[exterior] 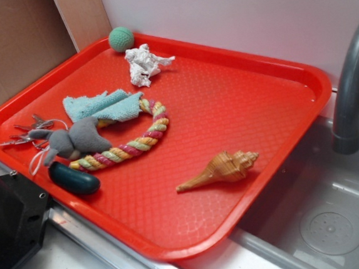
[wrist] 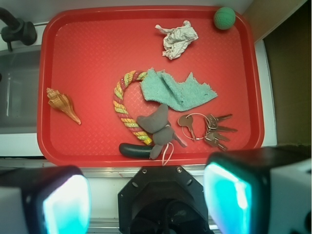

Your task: Grab the white paper.

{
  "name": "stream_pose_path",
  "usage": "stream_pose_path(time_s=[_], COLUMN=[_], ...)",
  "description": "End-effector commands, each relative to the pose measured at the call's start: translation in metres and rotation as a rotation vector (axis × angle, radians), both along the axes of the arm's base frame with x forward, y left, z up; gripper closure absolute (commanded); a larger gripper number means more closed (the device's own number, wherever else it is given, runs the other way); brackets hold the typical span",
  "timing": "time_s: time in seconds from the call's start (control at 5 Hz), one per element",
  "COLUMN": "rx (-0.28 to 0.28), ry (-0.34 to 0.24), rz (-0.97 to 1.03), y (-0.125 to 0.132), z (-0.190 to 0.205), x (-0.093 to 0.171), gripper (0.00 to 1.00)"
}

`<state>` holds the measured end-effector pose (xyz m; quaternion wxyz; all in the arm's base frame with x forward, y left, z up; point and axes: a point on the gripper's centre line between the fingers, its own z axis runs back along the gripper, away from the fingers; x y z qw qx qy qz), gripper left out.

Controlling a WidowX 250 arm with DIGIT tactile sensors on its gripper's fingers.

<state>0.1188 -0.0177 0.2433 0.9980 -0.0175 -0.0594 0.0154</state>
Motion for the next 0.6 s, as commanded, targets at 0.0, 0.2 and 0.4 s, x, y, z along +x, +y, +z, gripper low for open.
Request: stream_pose_path(time_s=[0.0,0.2,0.4], rx=[0.0,-0.015,-0.025], ry=[0.0,-0.02,-0.016], rz=[0.0,-0.118,-0.107], y=[0.0,0.016,0.031], z=[0.0,-0.05,-0.079], x=[0.0,0.04,0.068], gripper=[0.0,0.0,0.0])
